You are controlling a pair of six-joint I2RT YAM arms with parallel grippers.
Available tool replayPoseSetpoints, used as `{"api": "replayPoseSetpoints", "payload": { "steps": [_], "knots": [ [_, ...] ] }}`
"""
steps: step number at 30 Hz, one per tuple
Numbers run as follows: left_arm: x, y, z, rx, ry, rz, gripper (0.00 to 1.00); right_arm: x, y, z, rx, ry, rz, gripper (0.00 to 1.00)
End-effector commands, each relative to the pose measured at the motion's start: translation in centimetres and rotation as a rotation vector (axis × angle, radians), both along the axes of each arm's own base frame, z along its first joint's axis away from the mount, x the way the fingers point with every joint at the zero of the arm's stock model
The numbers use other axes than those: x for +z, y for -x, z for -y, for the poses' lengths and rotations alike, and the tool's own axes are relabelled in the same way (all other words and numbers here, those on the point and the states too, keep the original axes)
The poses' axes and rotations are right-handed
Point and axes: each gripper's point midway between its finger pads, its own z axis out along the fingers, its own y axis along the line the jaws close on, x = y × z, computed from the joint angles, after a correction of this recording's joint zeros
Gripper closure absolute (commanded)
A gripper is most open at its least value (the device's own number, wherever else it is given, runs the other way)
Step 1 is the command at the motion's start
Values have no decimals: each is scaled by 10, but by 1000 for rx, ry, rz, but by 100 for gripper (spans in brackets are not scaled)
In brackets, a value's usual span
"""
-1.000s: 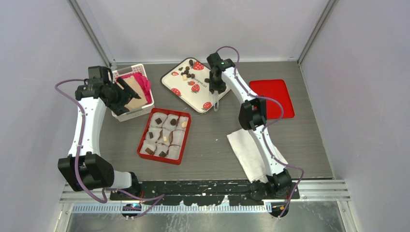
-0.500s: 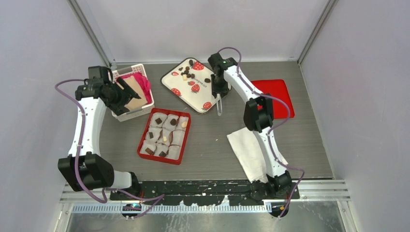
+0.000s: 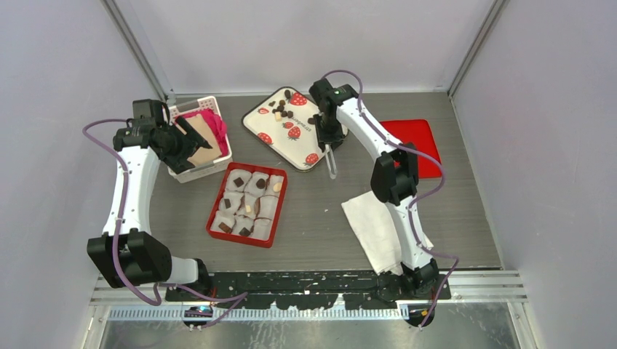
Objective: Pack the chocolate
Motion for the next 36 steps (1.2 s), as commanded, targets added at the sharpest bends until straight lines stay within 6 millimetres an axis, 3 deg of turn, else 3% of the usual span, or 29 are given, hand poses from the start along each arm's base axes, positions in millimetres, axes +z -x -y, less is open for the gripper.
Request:
{"api": "replayPoseSetpoints", "payload": {
  "steps": [1, 7, 12, 16, 24, 36],
  "knots": [
    [15, -6, -2, -12, -8, 67, 26, 21, -15, 5, 17, 30, 59, 81],
    [17, -6, -2, -19, -11, 70, 27, 14, -43, 8, -25, 69, 119, 70],
    [15, -4, -3, -15, -13, 64, 27, -3, -58, 7, -47, 92, 141, 67],
    [15, -3, -4, -13, -21, 59, 26, -5, -70, 3, -55, 82, 176, 62],
    [14, -5, -5, -10, -21, 53, 27, -12, -79, 8, -64, 85, 185, 51],
    [17, -7, -6, -8, -22, 49, 27, -20, -94, 1, -64, 6, 189, 49]
  ]
}}
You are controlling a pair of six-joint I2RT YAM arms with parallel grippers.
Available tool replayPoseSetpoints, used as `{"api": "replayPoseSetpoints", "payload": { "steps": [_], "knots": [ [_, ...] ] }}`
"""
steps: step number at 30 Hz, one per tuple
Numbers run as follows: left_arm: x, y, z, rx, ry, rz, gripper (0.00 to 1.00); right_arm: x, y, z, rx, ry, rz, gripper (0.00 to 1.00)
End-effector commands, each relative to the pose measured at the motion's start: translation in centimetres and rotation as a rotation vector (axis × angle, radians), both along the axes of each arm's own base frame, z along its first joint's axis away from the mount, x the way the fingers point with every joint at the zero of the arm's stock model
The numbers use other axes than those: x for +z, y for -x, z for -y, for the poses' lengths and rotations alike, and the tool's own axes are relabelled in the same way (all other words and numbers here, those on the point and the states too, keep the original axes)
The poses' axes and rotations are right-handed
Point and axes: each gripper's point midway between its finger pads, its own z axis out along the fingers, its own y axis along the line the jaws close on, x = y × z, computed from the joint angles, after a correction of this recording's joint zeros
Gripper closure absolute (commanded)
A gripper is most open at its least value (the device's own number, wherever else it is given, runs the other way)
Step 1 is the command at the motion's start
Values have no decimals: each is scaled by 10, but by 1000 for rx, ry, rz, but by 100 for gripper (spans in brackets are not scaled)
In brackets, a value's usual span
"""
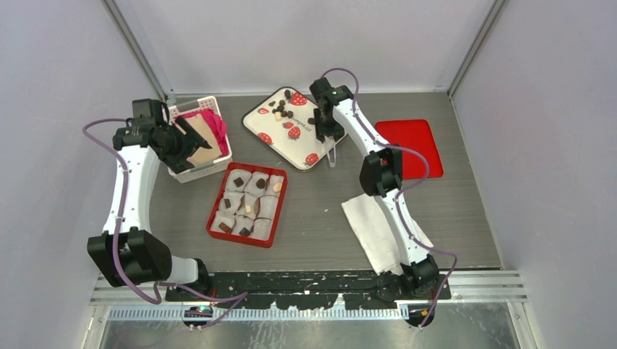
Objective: Pack the chocolate
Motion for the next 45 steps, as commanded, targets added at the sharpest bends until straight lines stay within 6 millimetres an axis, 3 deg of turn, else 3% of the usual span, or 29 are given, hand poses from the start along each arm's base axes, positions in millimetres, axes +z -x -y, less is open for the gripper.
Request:
{"api": "replayPoseSetpoints", "payload": {
  "steps": [1, 16, 24, 33, 45],
  "knots": [
    [18, -6, -5, -4, -20, 52, 27, 21, -21, -12, 8, -78, 90, 49],
    [18, -3, -7, 5, -31, 44, 27, 1, -13, -18, 26, -144, 10, 49],
    [17, -4, -7, 4, -30, 44, 27, 14, -6, -14, 58, -105, 18, 53],
    [17, -8, -6, -5, -25, 43, 27, 10, 11, -7, 124, -70, -44, 58],
    [17, -9, -7, -8, -29, 43, 27, 47, 13, -10, 98, -102, 17, 71]
  ]
}}
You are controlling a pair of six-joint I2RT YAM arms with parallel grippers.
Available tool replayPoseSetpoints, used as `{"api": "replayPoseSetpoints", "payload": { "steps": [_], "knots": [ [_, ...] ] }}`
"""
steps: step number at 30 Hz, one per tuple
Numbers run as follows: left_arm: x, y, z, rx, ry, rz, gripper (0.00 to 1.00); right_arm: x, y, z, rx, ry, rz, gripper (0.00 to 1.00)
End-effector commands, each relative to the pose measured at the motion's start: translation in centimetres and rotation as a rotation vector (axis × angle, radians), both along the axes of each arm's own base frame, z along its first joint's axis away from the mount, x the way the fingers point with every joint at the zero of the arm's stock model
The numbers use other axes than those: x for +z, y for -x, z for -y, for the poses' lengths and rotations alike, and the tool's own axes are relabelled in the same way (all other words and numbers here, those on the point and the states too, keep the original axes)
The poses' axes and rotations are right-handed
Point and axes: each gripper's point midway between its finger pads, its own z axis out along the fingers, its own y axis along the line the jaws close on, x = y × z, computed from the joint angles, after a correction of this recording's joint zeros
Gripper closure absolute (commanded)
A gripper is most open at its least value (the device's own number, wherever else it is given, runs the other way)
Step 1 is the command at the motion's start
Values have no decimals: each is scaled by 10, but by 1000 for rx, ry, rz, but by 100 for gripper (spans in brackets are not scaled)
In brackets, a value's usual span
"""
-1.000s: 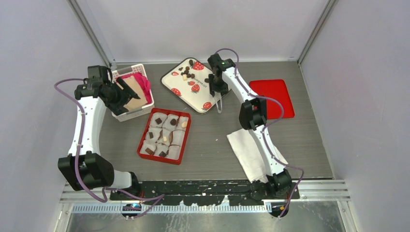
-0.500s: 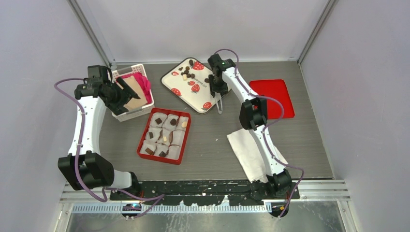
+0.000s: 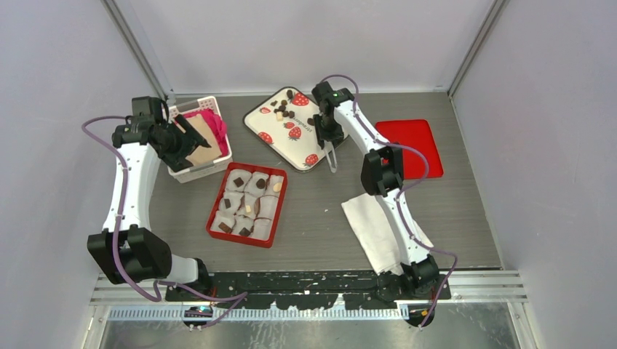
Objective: Pack the chocolate
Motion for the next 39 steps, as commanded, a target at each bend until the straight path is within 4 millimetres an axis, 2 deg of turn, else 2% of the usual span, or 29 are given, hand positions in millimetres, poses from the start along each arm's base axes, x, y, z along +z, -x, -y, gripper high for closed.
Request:
{"api": "replayPoseSetpoints", "payload": {
  "steps": [1, 10, 15, 20, 24, 28, 34, 39],
  "knots": [
    [14, -7, -5, -2, -13, 48, 27, 72, 4, -4, -4, -54, 103, 72],
    [12, -7, -6, -1, -9, 52, 27, 98, 38, 8, 3, -57, 83, 79],
    [11, -8, -5, -5, 1, 53, 27, 102, 64, 6, 40, -81, 51, 80],
    [11, -9, -5, -10, 4, 55, 27, 116, 97, -26, 143, -145, 34, 80],
    [12, -8, -4, -12, 4, 57, 27, 127, 131, -55, 250, -162, 27, 80],
    [11, -8, -3, -16, 7, 56, 27, 135, 175, -78, 350, -175, -5, 80],
    [8, -6, -1, -21, 16, 53, 27, 130, 262, -111, 555, -212, -87, 81],
    [5, -4, 2, -26, 36, 49, 27, 114, 304, -122, 662, -176, -136, 80]
  ]
}}
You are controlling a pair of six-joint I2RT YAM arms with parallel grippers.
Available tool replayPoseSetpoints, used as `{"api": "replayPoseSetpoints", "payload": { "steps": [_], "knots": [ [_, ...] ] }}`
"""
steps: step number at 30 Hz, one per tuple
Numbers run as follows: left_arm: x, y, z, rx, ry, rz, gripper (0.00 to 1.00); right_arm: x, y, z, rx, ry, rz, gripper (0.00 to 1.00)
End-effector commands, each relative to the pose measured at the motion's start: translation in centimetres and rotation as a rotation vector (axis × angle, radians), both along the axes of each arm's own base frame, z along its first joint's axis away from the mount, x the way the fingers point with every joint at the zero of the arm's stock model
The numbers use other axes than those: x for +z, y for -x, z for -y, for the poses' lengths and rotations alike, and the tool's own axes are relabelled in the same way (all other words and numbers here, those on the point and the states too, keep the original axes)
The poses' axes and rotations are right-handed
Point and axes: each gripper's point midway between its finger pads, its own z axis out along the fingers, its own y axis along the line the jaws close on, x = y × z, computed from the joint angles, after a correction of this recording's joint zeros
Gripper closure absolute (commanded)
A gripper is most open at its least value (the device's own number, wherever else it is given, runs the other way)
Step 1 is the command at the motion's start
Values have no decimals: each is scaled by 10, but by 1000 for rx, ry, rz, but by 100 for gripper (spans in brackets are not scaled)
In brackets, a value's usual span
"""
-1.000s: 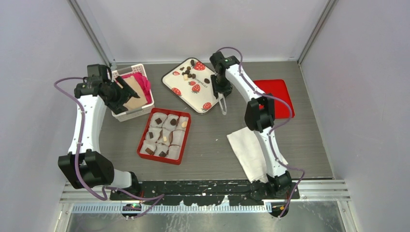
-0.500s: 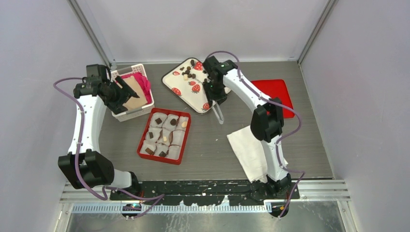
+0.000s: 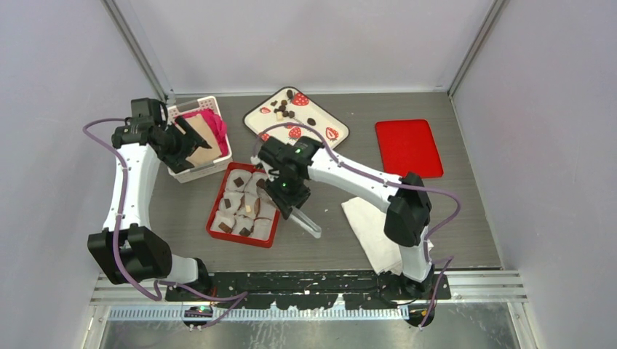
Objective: Pack the chocolate
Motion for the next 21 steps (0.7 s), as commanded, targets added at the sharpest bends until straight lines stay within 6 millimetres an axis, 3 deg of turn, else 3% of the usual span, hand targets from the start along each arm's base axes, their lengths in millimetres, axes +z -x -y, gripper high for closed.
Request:
{"api": "replayPoseSetpoints", "payload": {
  "steps": [1, 6, 21],
  "knots": [
    [7, -4, 2, -22, 12, 51, 27, 8, 24, -10, 92, -37, 5, 81],
    [7, 1, 2, -21, 4, 51, 27, -12, 38, -10, 118, 19, -2, 81],
    [9, 4, 5, -14, 24, 57, 27, -41, 30, -12, 90, 72, 13, 76]
  ]
}}
